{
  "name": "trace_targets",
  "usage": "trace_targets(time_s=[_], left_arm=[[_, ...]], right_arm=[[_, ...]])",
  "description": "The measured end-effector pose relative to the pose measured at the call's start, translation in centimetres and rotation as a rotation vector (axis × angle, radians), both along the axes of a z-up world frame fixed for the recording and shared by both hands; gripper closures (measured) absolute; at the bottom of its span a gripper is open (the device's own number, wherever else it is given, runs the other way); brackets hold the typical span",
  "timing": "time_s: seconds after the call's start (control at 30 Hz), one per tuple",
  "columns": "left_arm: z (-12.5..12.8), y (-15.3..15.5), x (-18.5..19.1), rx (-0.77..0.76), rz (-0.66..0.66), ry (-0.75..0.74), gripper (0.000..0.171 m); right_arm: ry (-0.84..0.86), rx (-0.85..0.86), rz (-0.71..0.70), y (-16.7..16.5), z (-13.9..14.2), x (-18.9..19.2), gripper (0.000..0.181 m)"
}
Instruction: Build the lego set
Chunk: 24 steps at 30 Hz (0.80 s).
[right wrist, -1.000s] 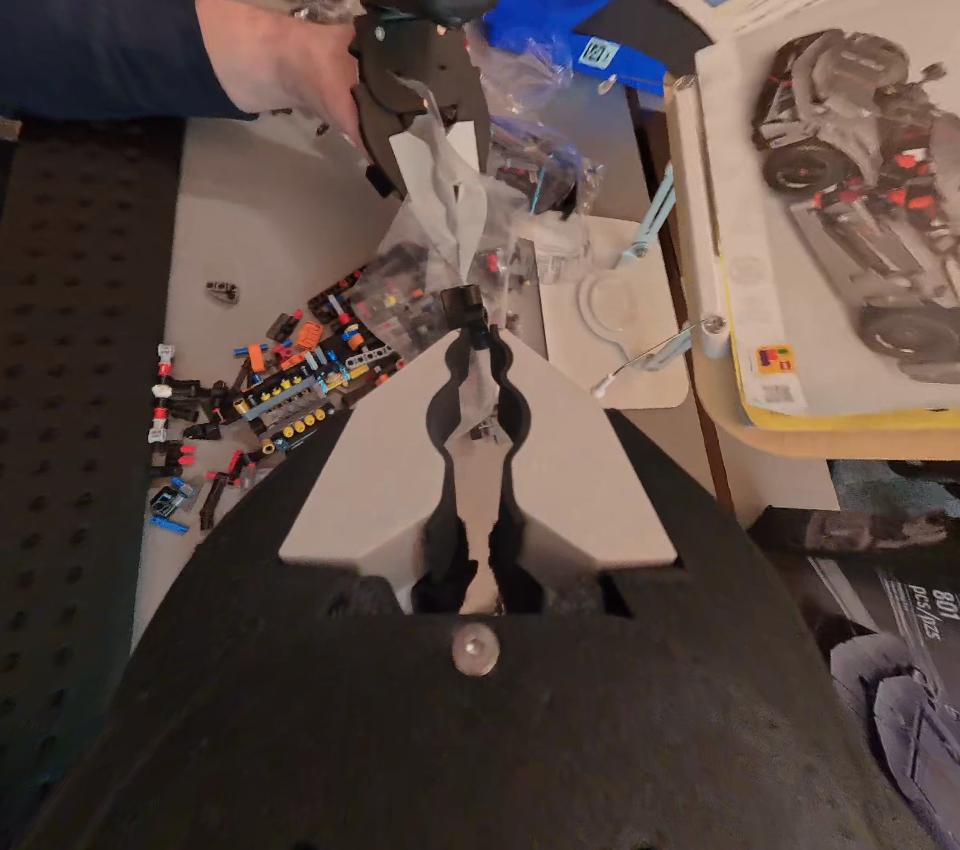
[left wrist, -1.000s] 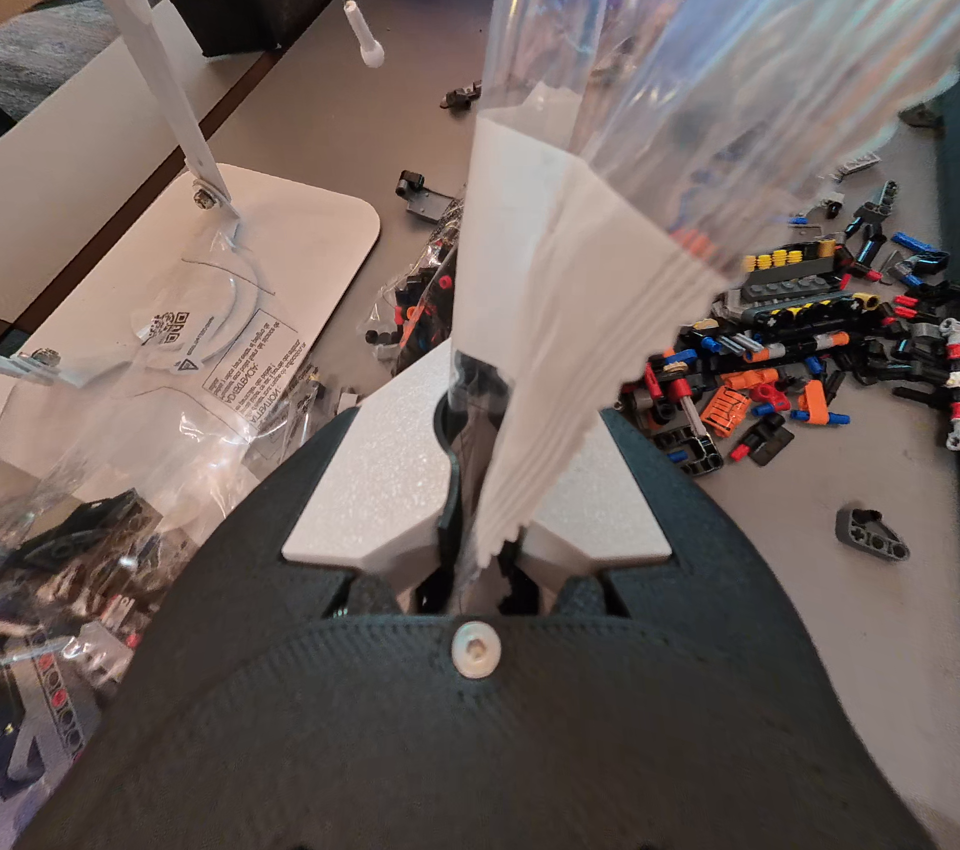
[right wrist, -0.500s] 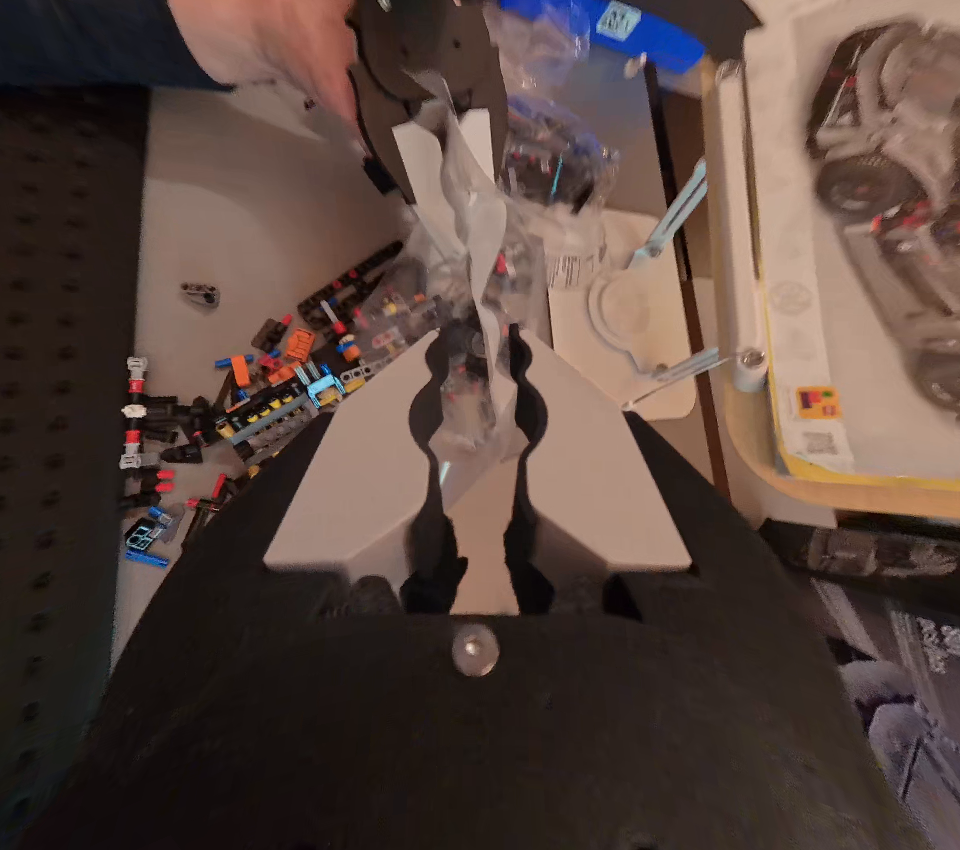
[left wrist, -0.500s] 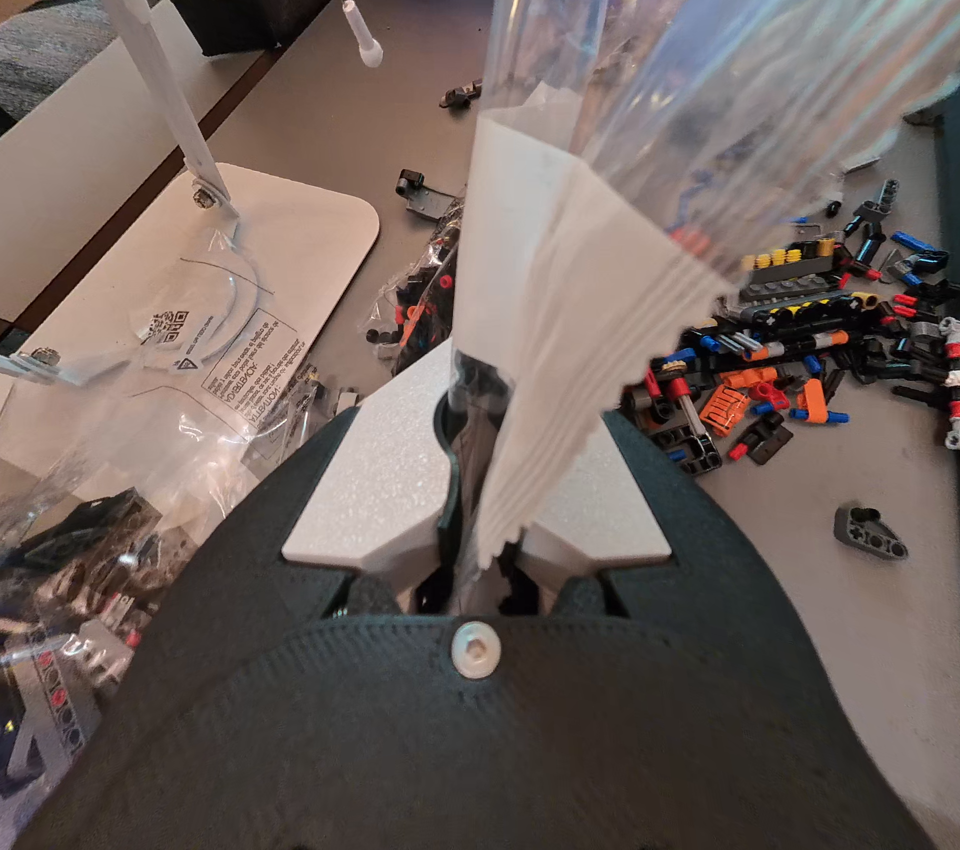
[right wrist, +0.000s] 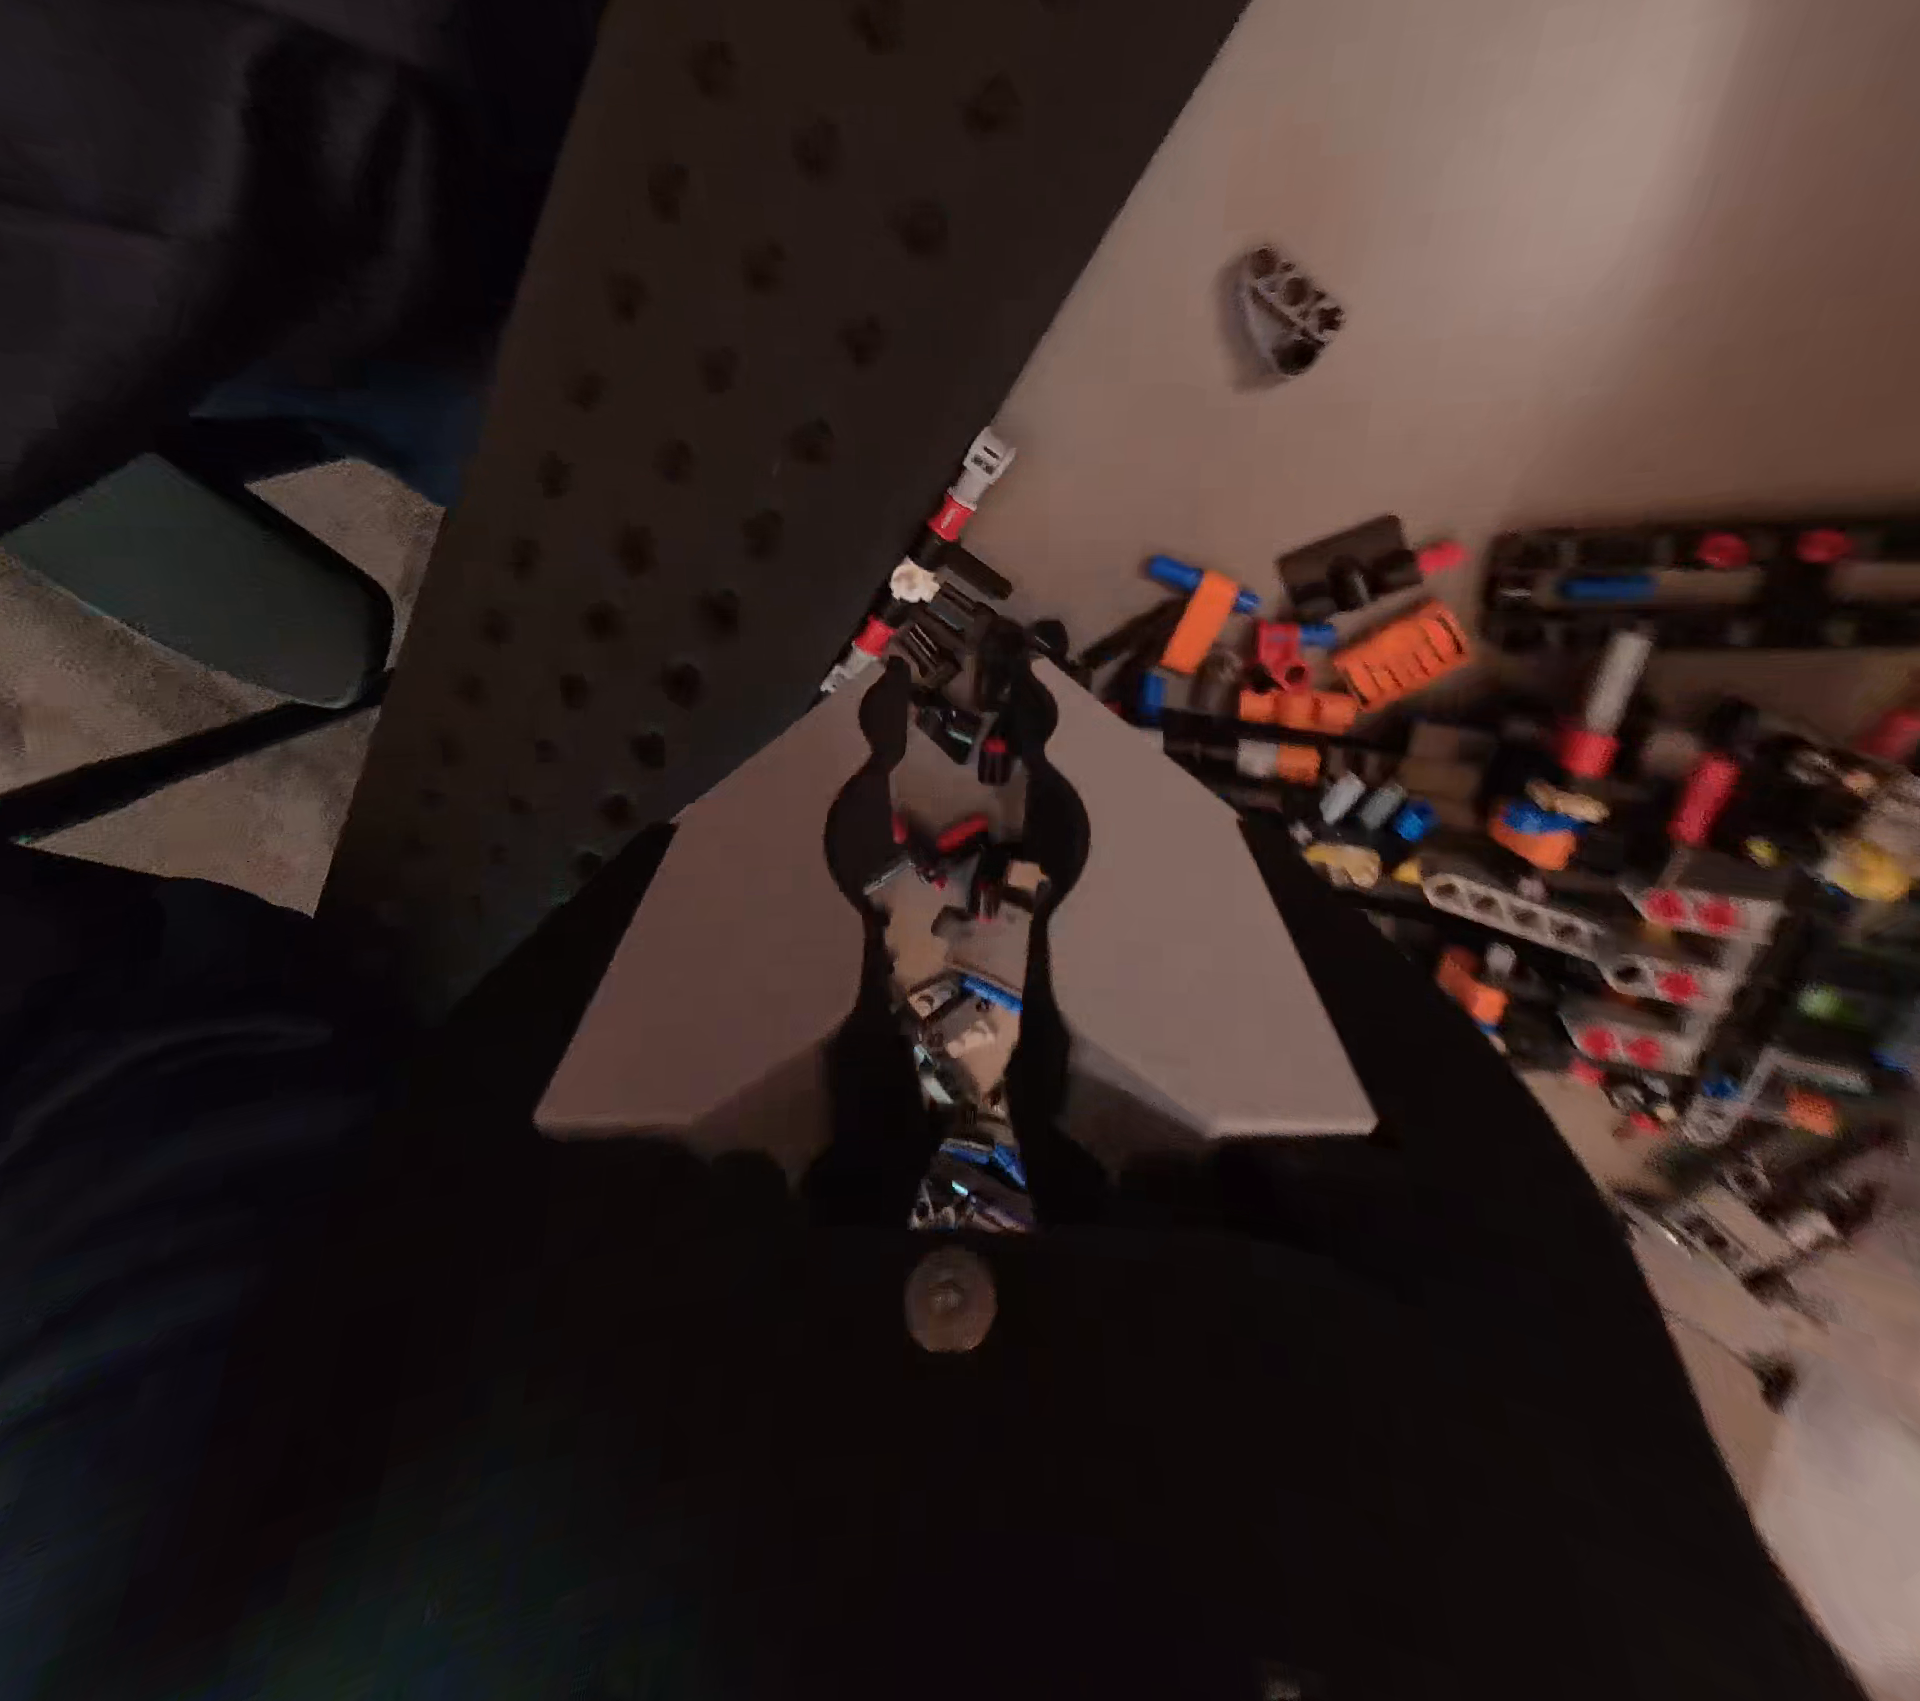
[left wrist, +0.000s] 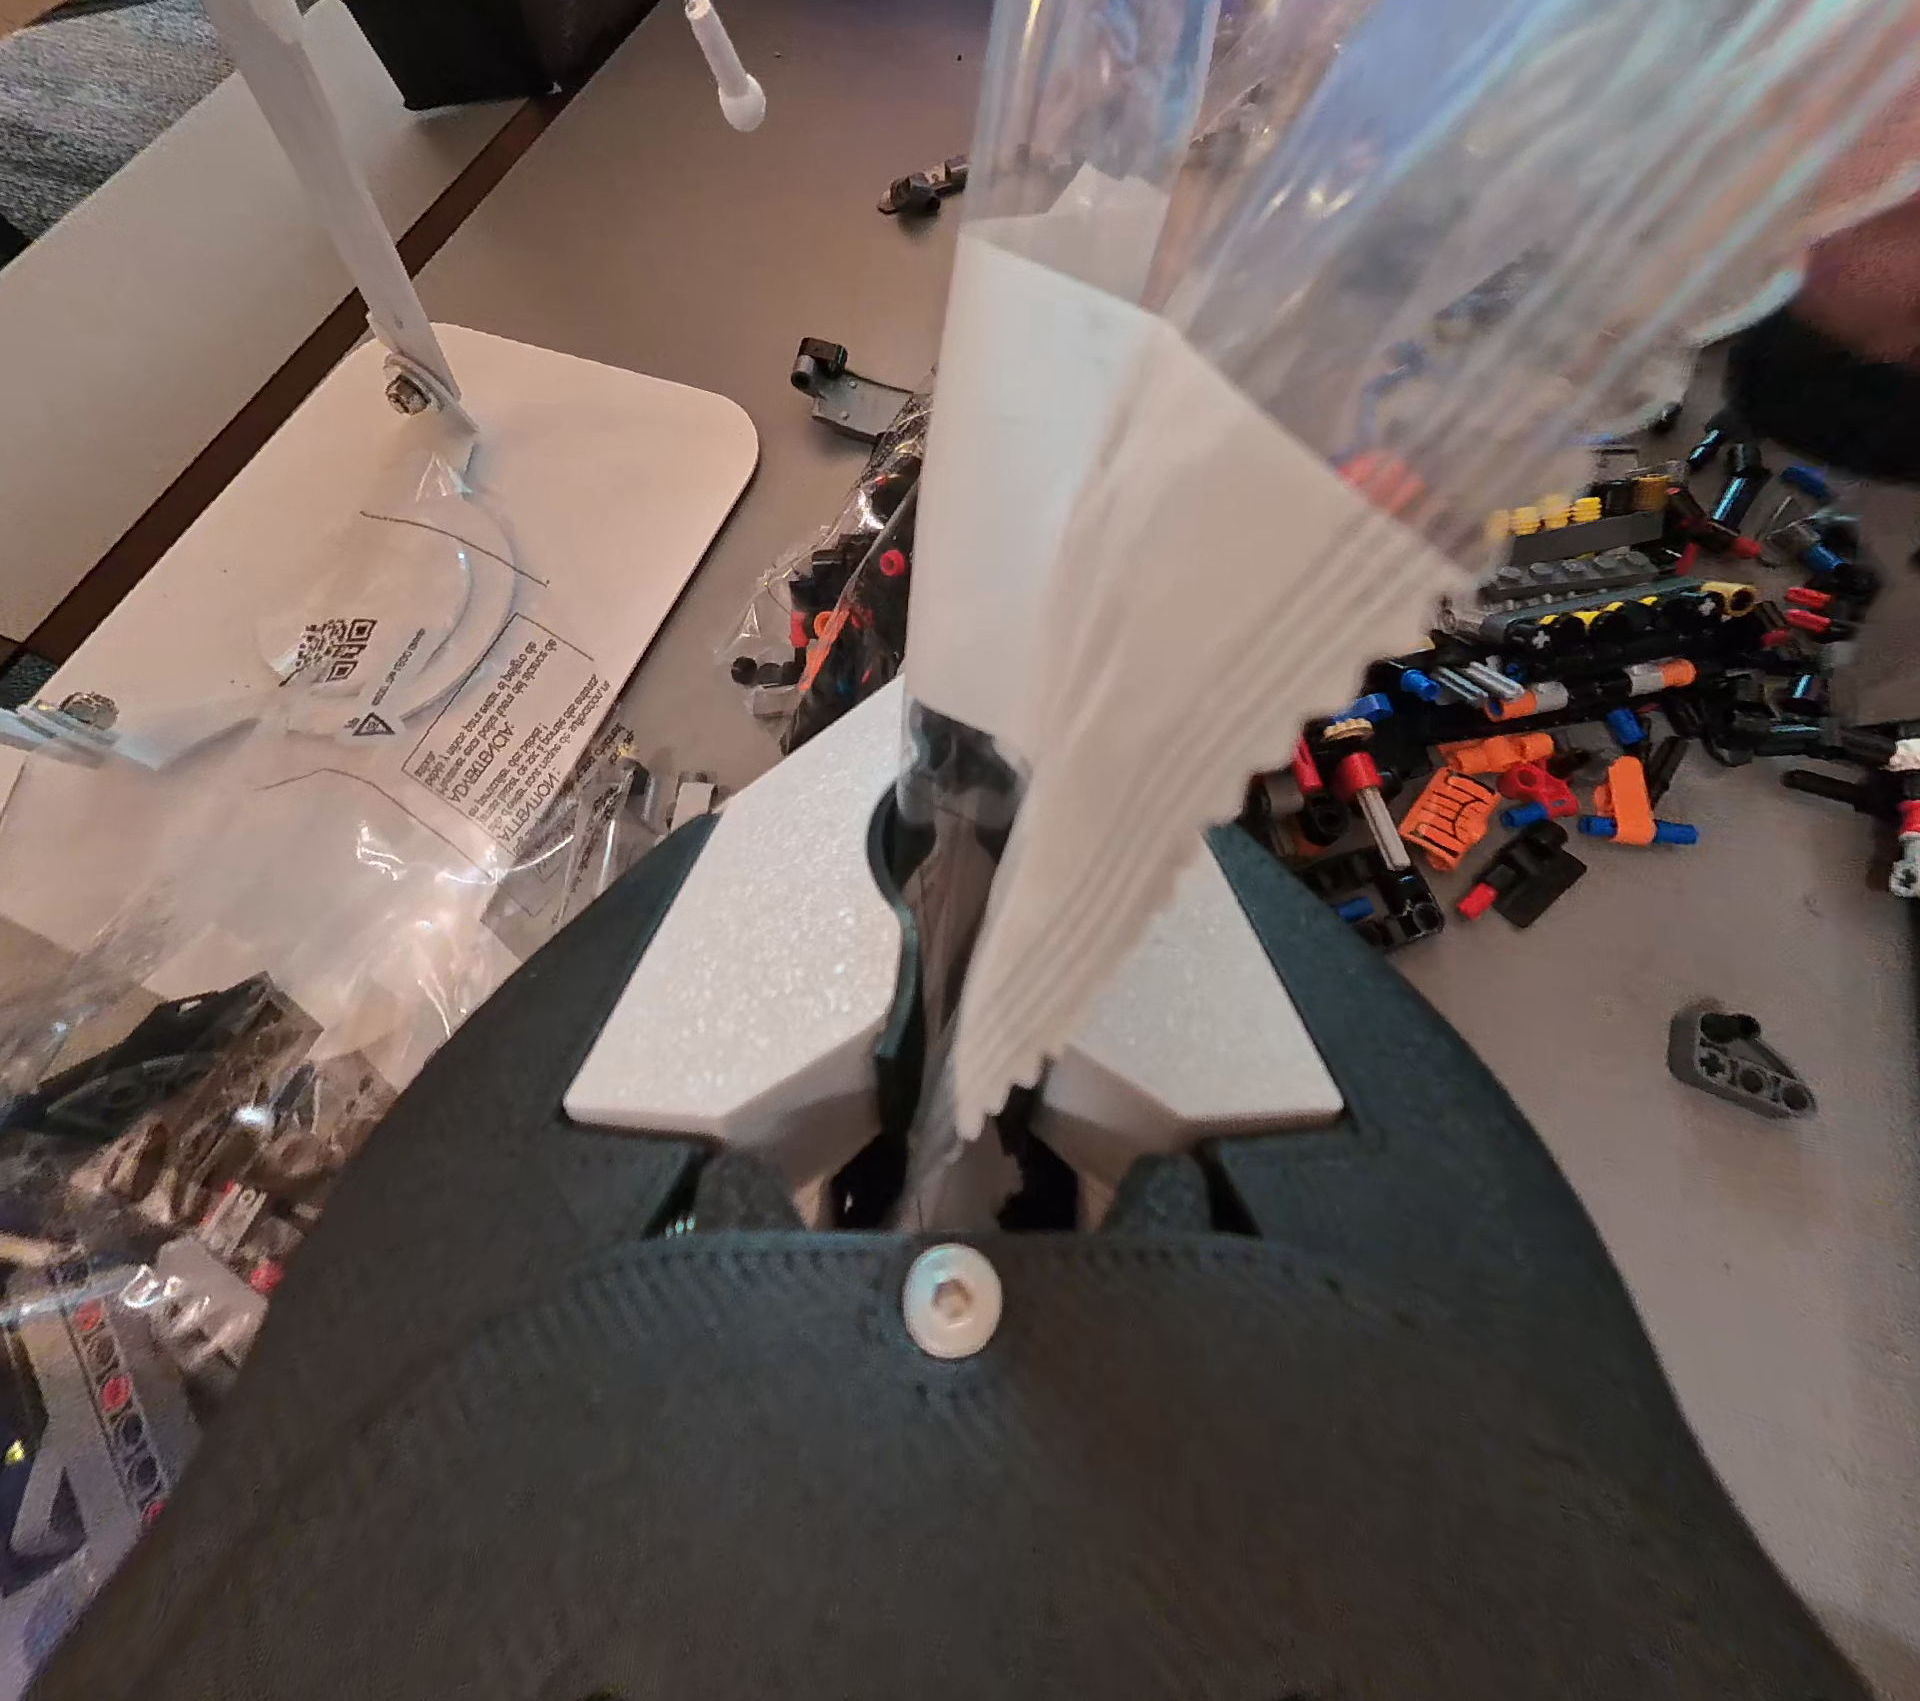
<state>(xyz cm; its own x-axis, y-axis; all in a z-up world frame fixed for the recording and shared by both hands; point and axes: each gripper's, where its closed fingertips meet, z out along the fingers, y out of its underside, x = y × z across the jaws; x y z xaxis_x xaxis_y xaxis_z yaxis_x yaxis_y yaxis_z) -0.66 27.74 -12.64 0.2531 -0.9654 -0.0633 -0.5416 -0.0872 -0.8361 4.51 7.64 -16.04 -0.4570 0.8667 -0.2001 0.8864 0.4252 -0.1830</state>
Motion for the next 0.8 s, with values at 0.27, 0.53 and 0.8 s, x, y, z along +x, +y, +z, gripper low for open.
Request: trace_targets(time_s=[0.27,0.53,0.8], left_arm=[[0.0,0.0,-0.2,0.000,0.000,-0.002,0.171],[0.0,0.0,-0.2,0.000,0.000,0.000,0.171],[0.0,0.0,-0.2,0.001,0.000,0.003,0.171]], right_arm=[[-0.106,0.021,-0.003,0.5,-3.0,0.6,0.164],[-0.094,0.031,-0.034,1.5,-3.0,0.9,0.170],[-0.092,0.035,-0.017,1.2,-3.1,0.8,0.171]])
